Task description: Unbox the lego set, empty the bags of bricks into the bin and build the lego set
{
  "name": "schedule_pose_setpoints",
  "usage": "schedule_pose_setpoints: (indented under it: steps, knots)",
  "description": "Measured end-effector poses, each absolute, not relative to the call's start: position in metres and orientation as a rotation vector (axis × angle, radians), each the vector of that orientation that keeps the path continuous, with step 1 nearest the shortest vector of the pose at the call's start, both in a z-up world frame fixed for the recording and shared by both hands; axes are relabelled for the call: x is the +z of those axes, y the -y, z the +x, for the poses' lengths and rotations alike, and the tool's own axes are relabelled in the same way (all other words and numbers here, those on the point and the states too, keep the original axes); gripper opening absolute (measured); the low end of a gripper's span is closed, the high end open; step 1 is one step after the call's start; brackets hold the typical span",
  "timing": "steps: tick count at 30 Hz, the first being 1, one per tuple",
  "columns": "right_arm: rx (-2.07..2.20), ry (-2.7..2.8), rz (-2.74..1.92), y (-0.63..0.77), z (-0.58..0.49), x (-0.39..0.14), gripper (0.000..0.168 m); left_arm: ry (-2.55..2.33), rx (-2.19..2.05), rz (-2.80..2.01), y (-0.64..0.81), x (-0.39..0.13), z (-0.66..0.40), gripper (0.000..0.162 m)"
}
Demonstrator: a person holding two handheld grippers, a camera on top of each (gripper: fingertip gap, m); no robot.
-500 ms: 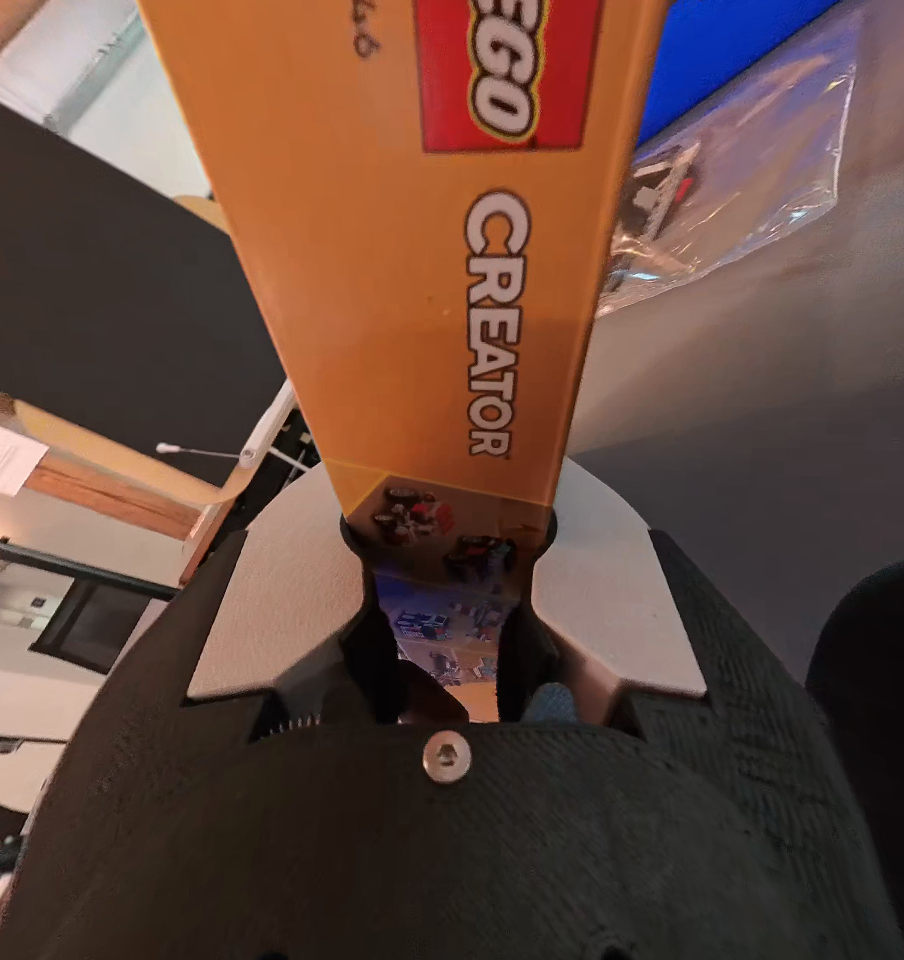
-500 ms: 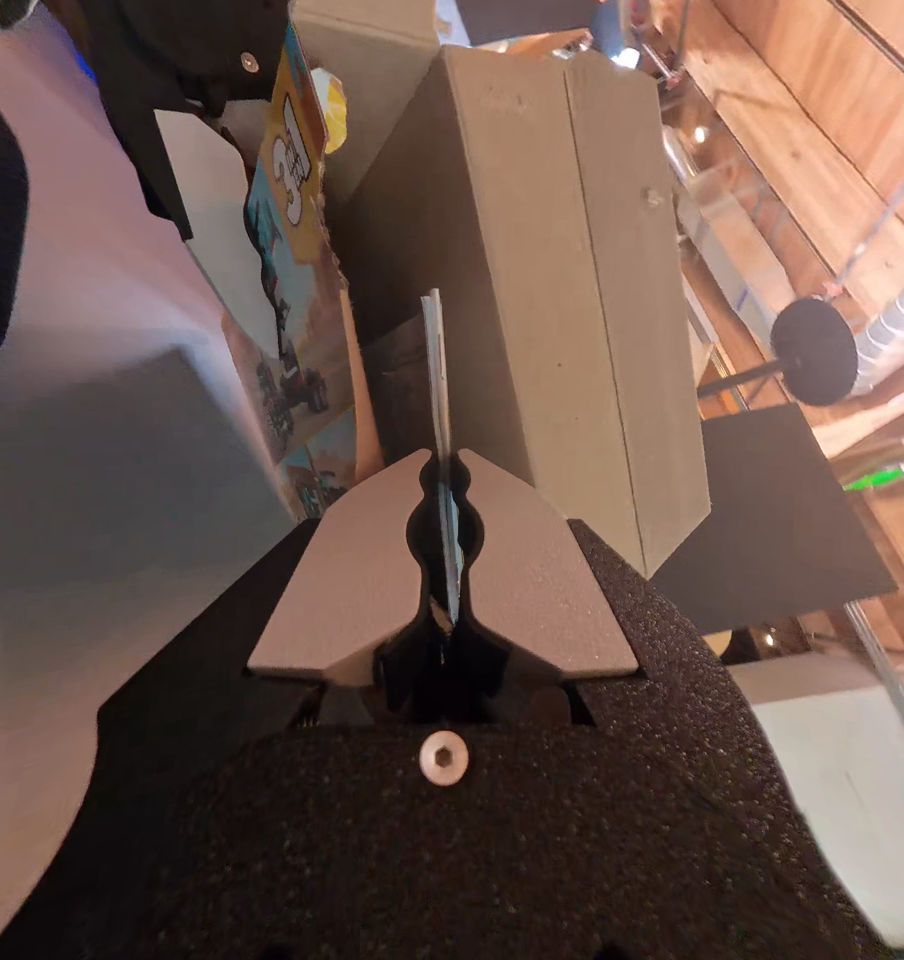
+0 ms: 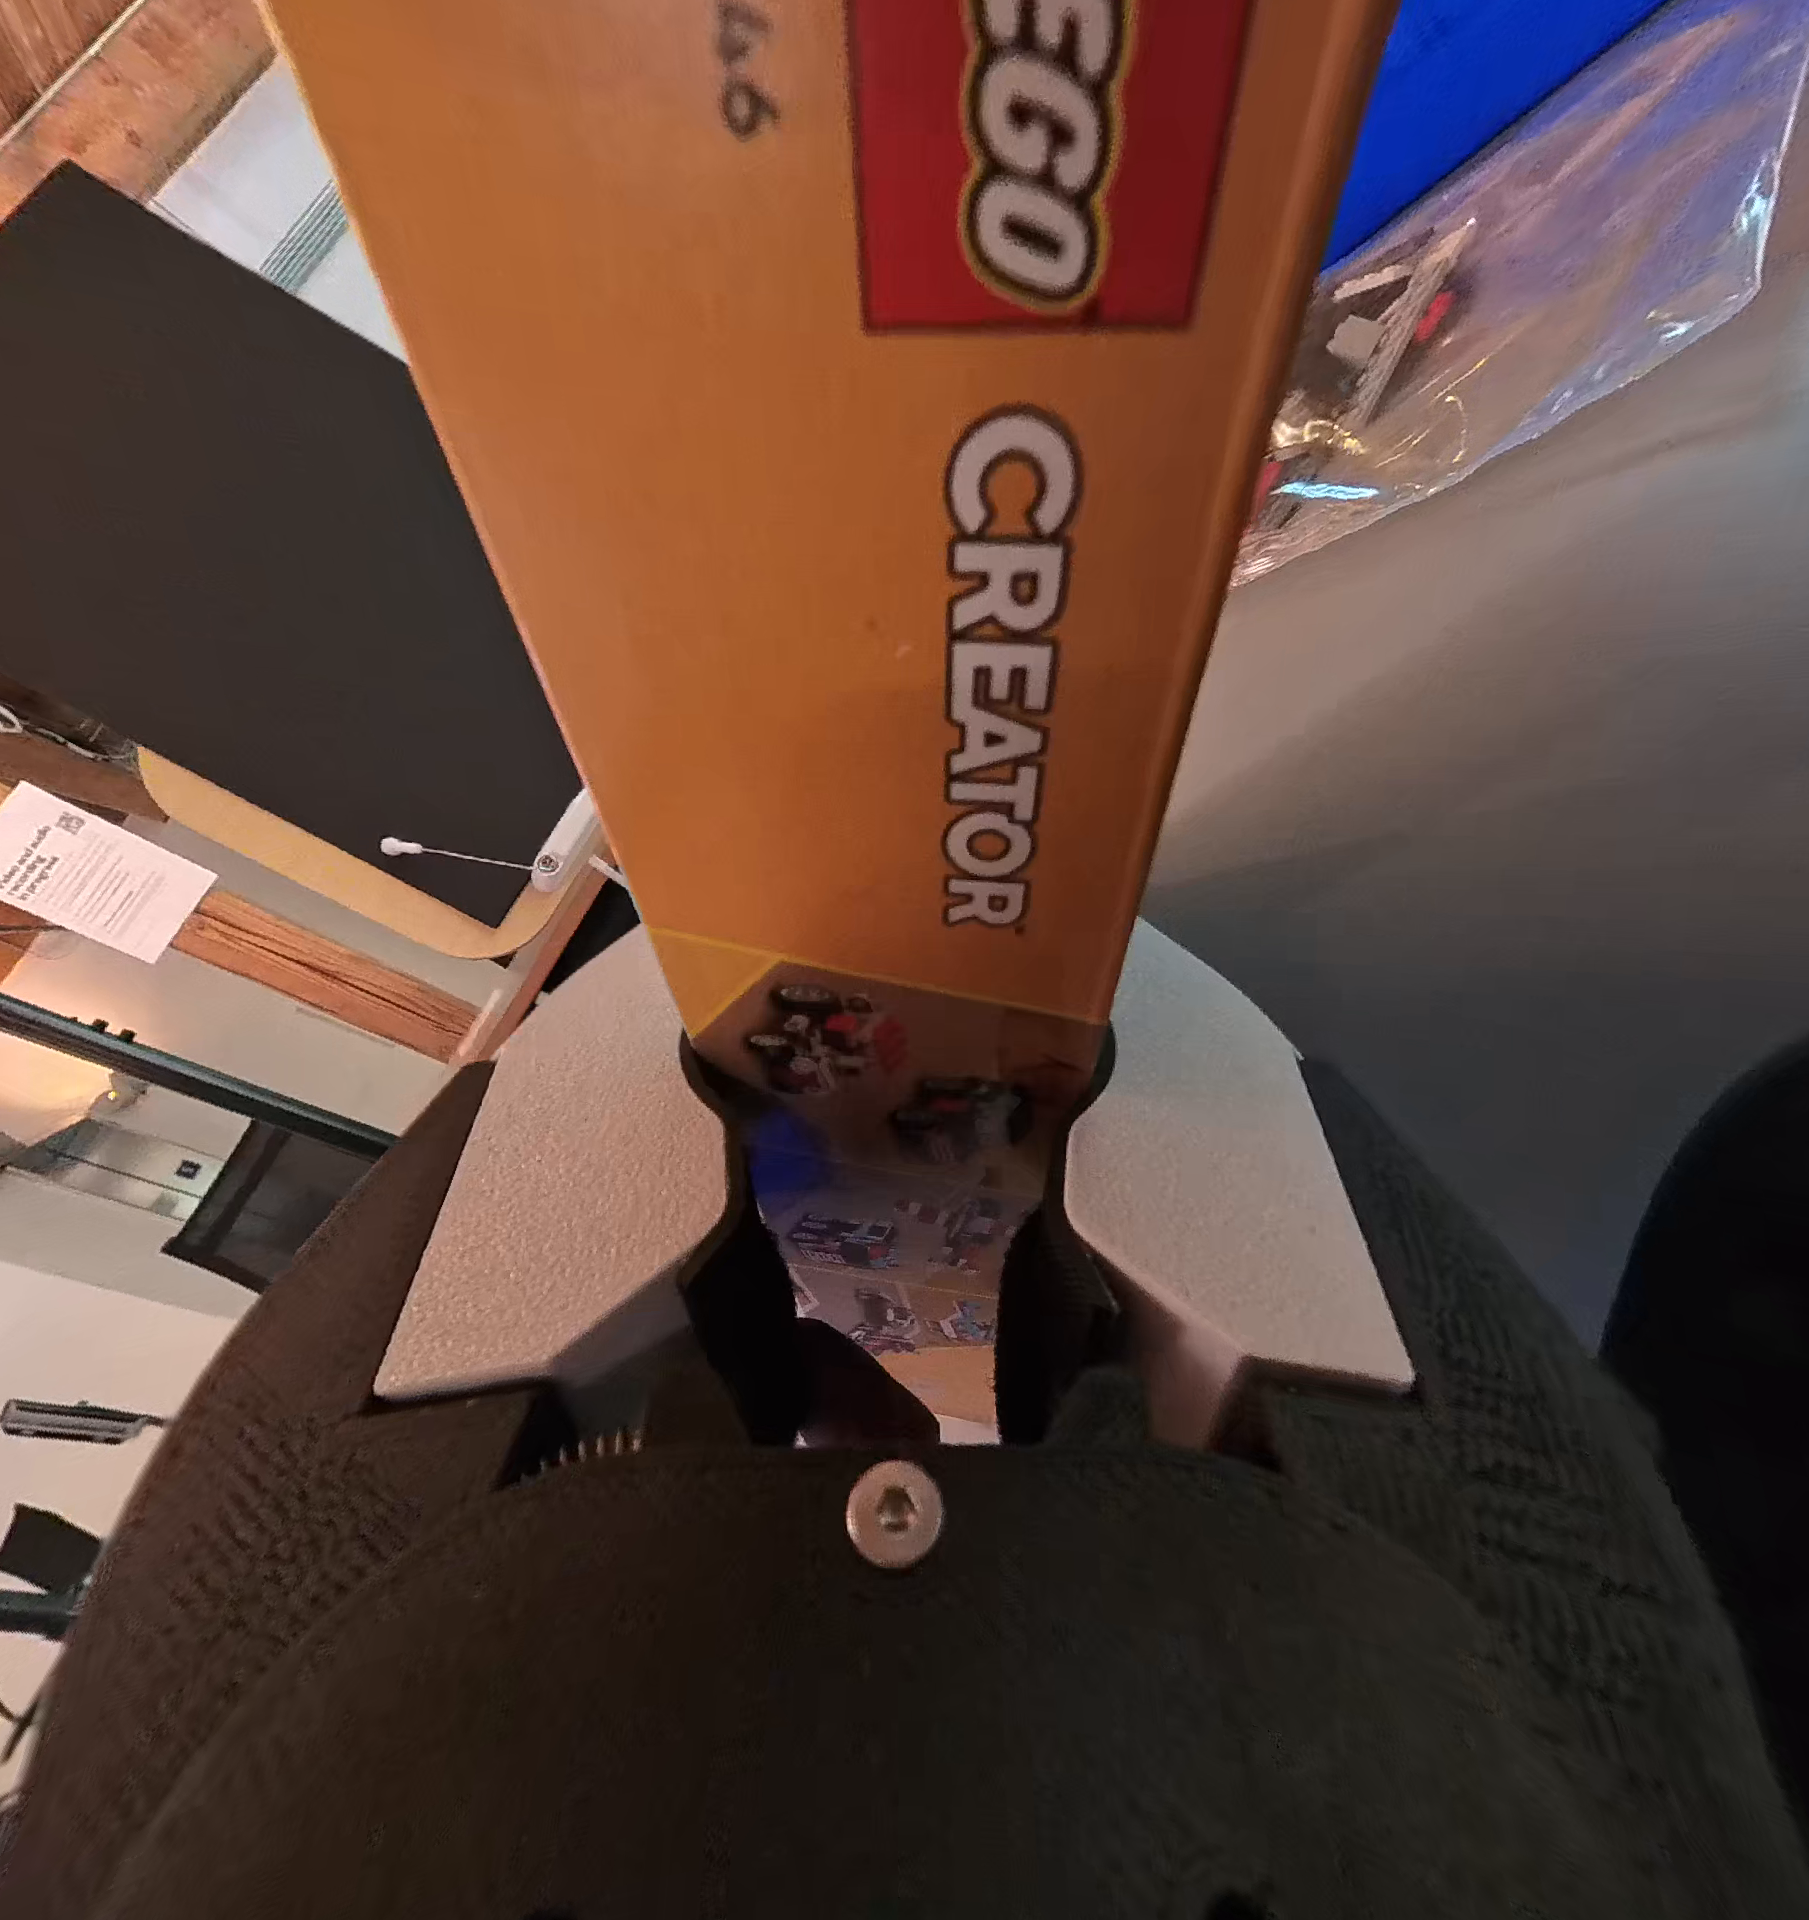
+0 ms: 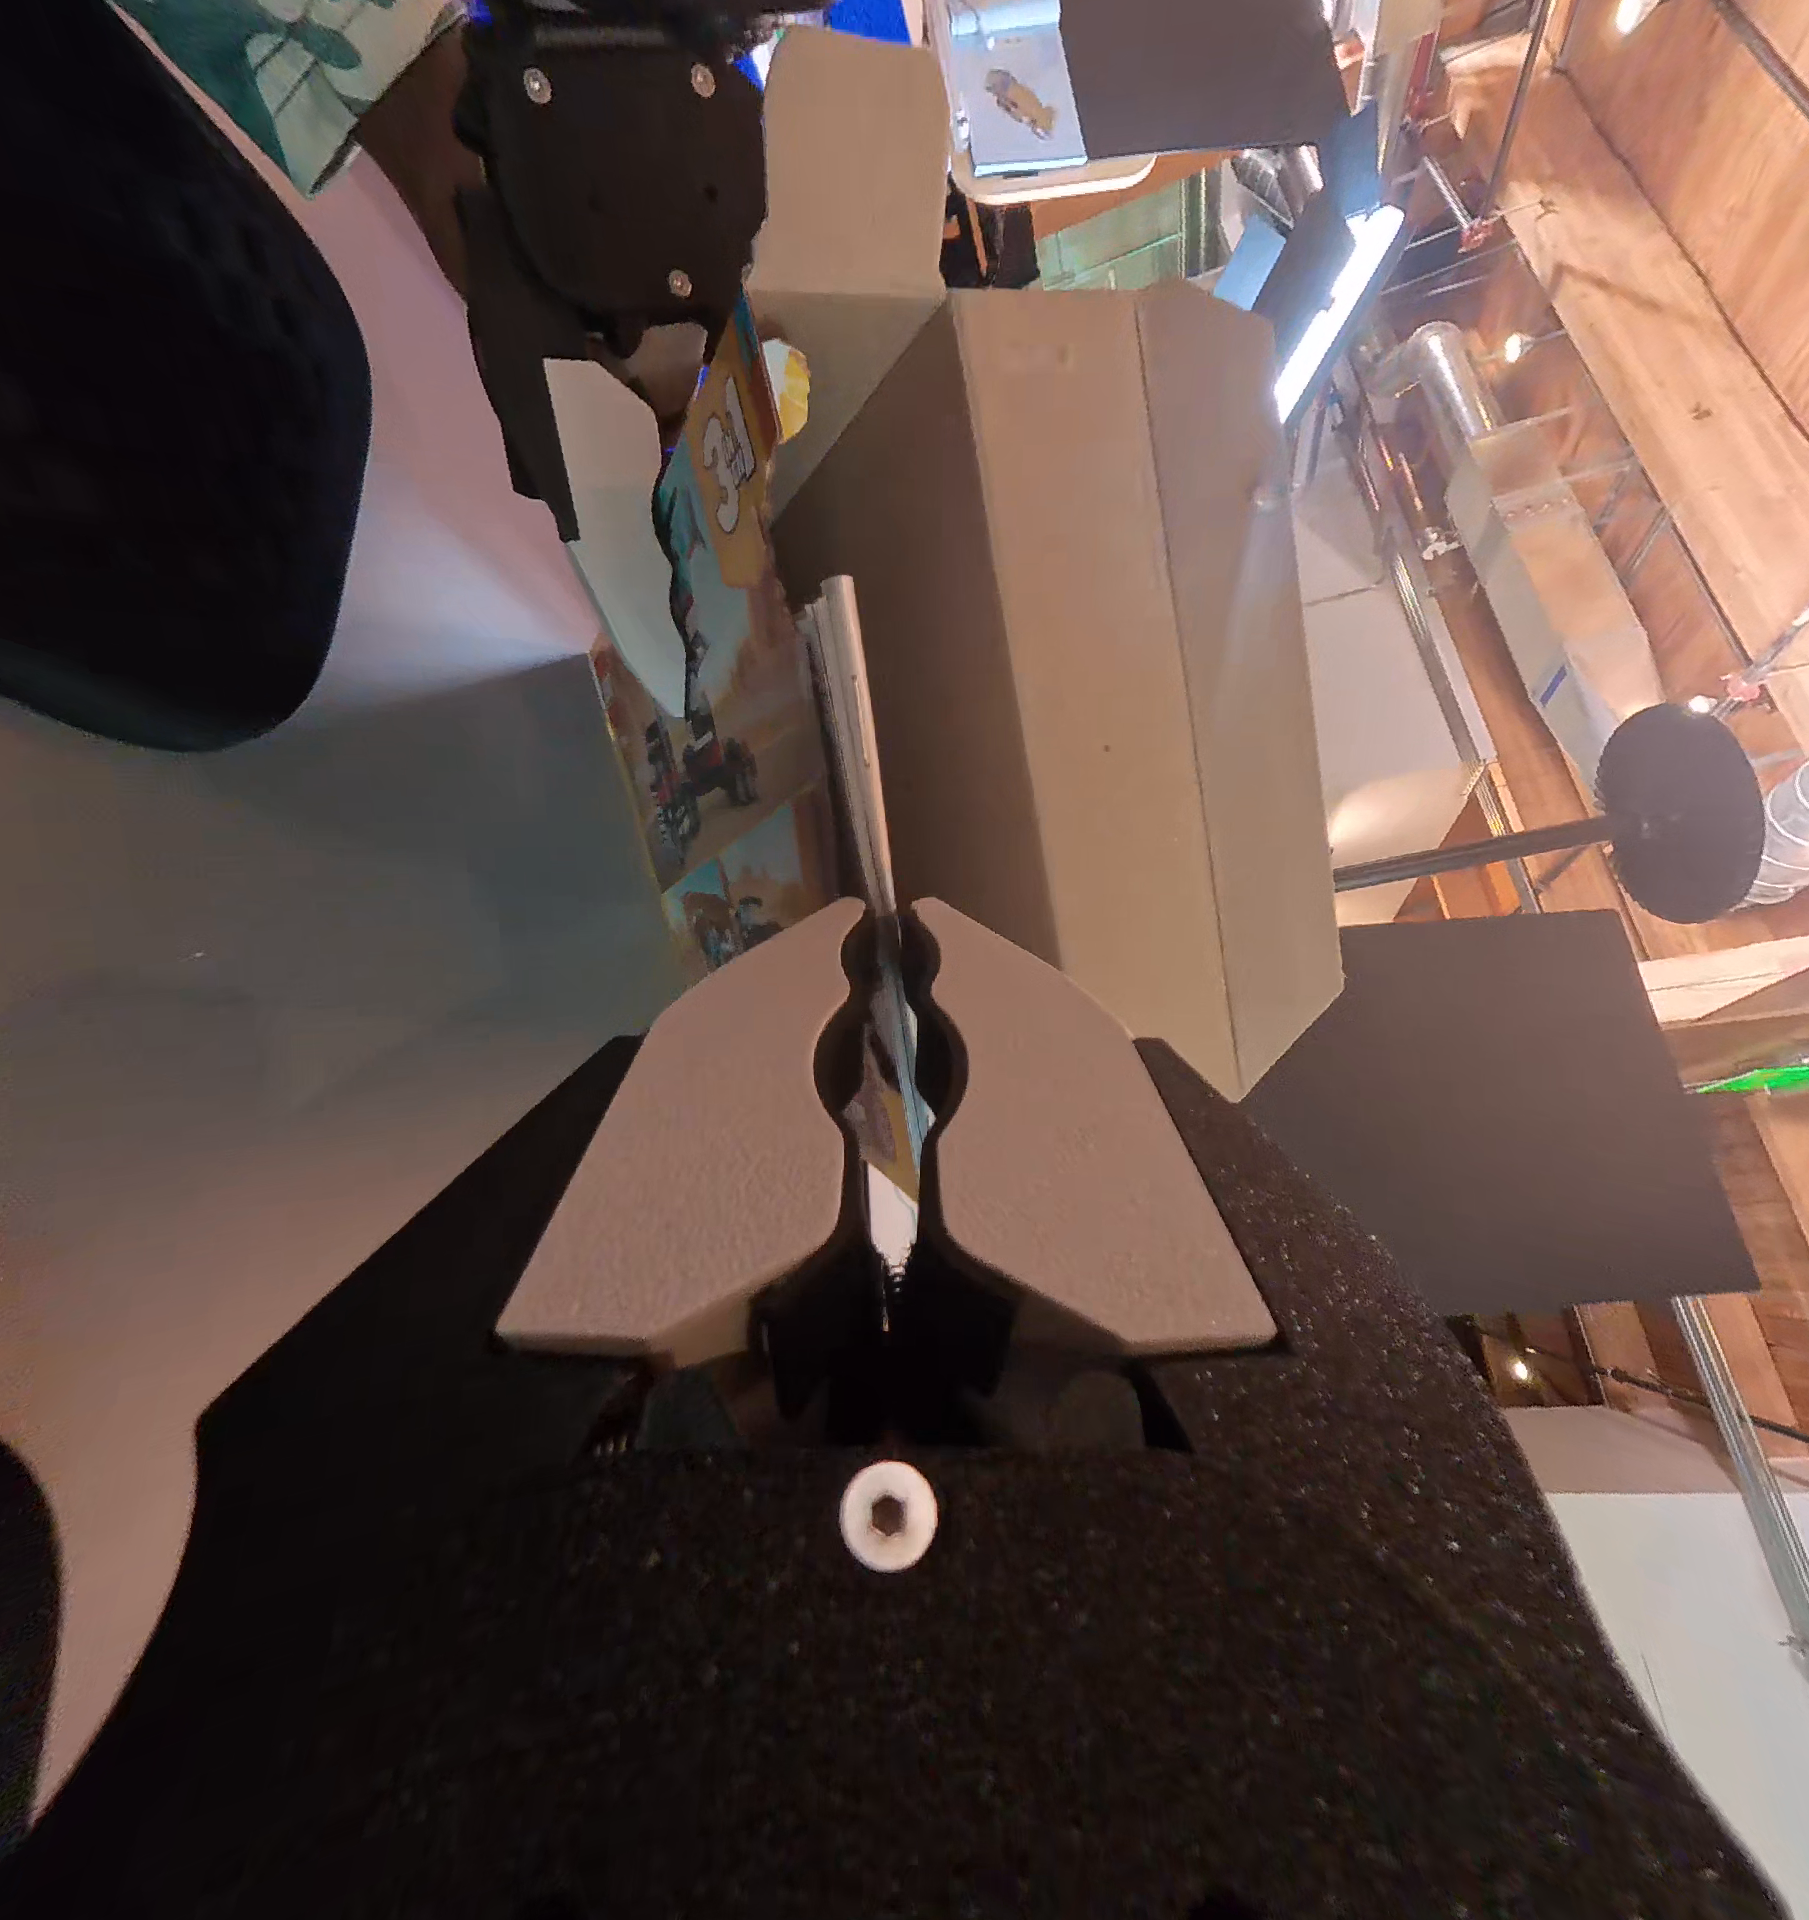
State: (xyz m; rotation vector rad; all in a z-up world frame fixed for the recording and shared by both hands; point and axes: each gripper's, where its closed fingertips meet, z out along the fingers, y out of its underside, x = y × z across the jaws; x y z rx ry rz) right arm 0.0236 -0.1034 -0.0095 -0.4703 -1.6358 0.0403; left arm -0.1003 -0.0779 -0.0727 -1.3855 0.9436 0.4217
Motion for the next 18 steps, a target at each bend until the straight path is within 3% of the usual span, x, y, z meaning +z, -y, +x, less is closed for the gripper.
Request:
schedule_pose_setpoints:
  steps: [11, 18]
  knots:
    - [0.015, 1.562, -0.495, 0.102, 0.035, -0.011, 0.013, -0.978, 0.455, -1.384, 0.078, -0.076, -0.098, 0.061]
    - [0.071, 1.691, -0.516, 0.096, 0.03, -0.006, 0.032, -0.977, 0.428, -1.404, 0.075, -0.072, -0.1, 0.061]
